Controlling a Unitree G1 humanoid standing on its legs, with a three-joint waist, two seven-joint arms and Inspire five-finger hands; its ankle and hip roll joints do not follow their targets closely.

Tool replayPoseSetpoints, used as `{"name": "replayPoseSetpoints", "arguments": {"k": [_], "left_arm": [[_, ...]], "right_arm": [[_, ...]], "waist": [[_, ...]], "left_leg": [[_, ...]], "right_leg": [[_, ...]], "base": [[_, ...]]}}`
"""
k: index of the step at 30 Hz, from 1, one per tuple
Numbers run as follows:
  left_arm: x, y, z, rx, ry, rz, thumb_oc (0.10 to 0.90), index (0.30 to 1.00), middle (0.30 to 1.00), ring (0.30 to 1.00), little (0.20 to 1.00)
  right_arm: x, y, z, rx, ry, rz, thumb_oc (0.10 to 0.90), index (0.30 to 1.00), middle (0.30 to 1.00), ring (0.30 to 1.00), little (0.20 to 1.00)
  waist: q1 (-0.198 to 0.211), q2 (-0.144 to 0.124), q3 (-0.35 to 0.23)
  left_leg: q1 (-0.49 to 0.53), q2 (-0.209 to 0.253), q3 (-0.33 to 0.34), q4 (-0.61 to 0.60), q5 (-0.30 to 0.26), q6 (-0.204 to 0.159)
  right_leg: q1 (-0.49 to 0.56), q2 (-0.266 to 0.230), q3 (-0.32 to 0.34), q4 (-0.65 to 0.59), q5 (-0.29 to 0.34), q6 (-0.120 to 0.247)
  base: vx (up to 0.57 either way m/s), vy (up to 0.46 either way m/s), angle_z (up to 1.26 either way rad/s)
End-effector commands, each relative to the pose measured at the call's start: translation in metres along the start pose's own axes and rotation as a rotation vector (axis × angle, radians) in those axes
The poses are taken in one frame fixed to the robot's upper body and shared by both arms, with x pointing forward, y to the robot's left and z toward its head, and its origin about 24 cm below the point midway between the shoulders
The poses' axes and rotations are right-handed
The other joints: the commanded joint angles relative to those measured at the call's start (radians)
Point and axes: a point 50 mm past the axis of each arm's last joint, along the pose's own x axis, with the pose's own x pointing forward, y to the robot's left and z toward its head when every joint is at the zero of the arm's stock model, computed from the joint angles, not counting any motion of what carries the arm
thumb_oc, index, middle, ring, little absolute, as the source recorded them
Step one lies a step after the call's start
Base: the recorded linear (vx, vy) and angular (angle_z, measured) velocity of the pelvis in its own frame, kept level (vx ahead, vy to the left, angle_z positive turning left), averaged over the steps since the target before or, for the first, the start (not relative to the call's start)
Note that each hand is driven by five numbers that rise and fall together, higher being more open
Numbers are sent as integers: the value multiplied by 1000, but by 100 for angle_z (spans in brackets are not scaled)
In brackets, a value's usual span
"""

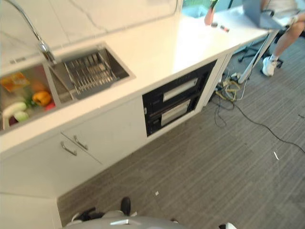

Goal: Place the dishes in the dishwasher.

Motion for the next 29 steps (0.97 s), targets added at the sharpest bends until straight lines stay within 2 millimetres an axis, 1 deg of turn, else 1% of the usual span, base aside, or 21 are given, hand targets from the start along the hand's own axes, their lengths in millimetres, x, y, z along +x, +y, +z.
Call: {"name": "replayPoseSetpoints", "arguments": {"k": [1,2,3,4,5,6,7,8,9,10,11,14,15,16,17,19,21,25,26,27,29], "left_arm": [[1,-6,9,110,-22,-56,800,900,900,900,900],[1,-6,13,131,-33,-57,800,900,900,900,900],[1,-6,13,131,-33,-57,800,900,900,900,900],[2,-8,23,156,-62,-52,800,900,900,900,900],[2,-8,23,156,-62,-52,800,900,900,900,900],[3,-10,34,175,-92,-47,800,900,900,900,900],[3,-10,34,175,-92,-47,800,900,900,900,900],[3,-12,35,159,-91,-51,800,900,900,900,900],[3,-12,35,159,-91,-51,800,900,900,900,900],[3,-12,36,149,-88,-50,800,900,900,900,900],[4,-9,37,154,-79,-52,800,900,900,900,900],[4,-1,19,99,-4,-30,800,900,900,900,900],[4,-1,19,99,-4,-30,800,900,900,900,900],[3,1,13,64,16,-20,800,900,900,900,900],[3,1,13,64,16,-20,800,900,900,900,900],[2,-4,4,42,48,-36,800,900,900,900,900],[3,-7,7,86,38,-39,800,900,900,900,900],[3,-12,18,169,-12,-34,800,900,900,900,900],[4,-15,27,203,-45,-29,800,900,900,900,900],[4,-15,27,203,-45,-29,800,900,900,900,900],[3,-20,35,234,-74,-34,800,900,900,900,900]], "right_arm": [[16,-47,48,80,-107,-94,800,900,900,900,900],[16,-48,52,108,-114,-91,800,900,900,900,900],[16,-48,52,108,-114,-91,800,900,900,900,900],[16,-51,61,172,-128,-90,800,900,900,900,900],[16,-51,61,172,-128,-90,800,900,900,900,900],[17,-52,72,292,-131,-76,800,900,900,900,900],[17,-52,72,292,-131,-76,800,900,900,900,900],[17,-47,72,402,-105,-44,800,900,900,900,900],[17,-47,72,402,-105,-44,800,900,900,900,900],[17,-46,70,447,-87,-41,800,900,900,900,900],[18,-39,64,494,-33,-10,800,900,900,900,900],[15,-24,43,566,56,34,800,900,900,900,900],[15,-24,43,566,56,34,800,900,900,900,900],[14,-20,33,597,101,37,800,900,900,900,900],[14,-20,33,597,101,37,800,900,900,900,900],[12,-15,13,650,182,37,800,900,900,900,900],[11,-14,8,687,209,31,800,900,900,900,900],[10,-12,6,725,228,31,800,900,900,900,900],[11,-13,11,707,210,36,800,900,900,900,900],[11,-13,11,707,210,36,800,900,900,900,900],[12,-14,18,685,179,43,800,900,900,900,900]], "waist": [[46,25,78],[41,27,80],[41,27,80],[19,29,99],[19,29,99],[1,39,114],[1,39,114],[-6,29,101],[-6,29,101],[-14,25,106],[-22,-4,109],[-9,-15,73],[-9,-15,73],[-6,-14,63],[-6,-14,63],[-3,-8,46],[-8,-1,43],[-17,11,45],[-23,12,51],[-24,12,51],[-36,8,55]], "left_leg": [[61,29,-21,88,-163,38],[66,18,-23,96,-171,53],[66,18,-23,96,-171,53],[72,-7,-46,113,-174,85],[72,-7,-46,113,-174,85],[78,-13,-76,114,-180,99],[78,-13,-76,114,-180,99],[73,-23,-113,104,-183,87],[73,-23,-113,104,-183,87],[73,-22,-131,105,-185,81],[64,-23,-163,112,-195,62],[66,13,-188,113,-195,30],[66,13,-188,113,-195,30],[68,33,-196,101,-183,13],[68,33,-196,101,-183,13],[69,72,-220,75,-152,-21],[69,96,-209,49,-127,-45],[55,131,-156,28,-90,-70],[32,131,-99,41,-74,-68],[30,130,-100,42,-74,-68],[-12,122,-4,78,-58,-57]], "right_leg": [[-95,-71,-5,279,-49,37],[-130,-95,15,364,-30,46],[-130,-95,15,364,-30,46],[-218,-124,93,552,66,68],[-218,-124,93,552,66,68],[-309,-89,217,619,65,64],[-309,-89,217,619,65,64],[-291,-52,274,421,9,42],[-291,-52,274,421,9,42],[-299,-34,317,321,24,47],[-289,-23,333,185,54,62],[-221,-5,290,124,41,45],[-221,-5,290,124,41,45],[-197,7,266,101,38,40],[-197,7,266,101,38,40],[-137,33,210,56,20,21],[-117,40,178,41,12,16],[-92,36,112,37,2,10],[-88,21,80,39,4,11],[-89,21,79,39,4,11],[-85,5,46,27,11,16]], "base": [[-2,174,10],[-2,174,10],[-14,262,15],[-10,178,2],[-23,245,24],[-13,67,22],[81,-6,57],[95,-73,35],[133,-138,108],[90,-248,103],[144,-336,140],[140,-262,102],[87,-172,93],[36,-90,31],[104,-197,44],[100,-214,41],[36,-111,69],[-4,-26,43],[-44,22,40],[-54,27,40],[-63,18,69]]}}
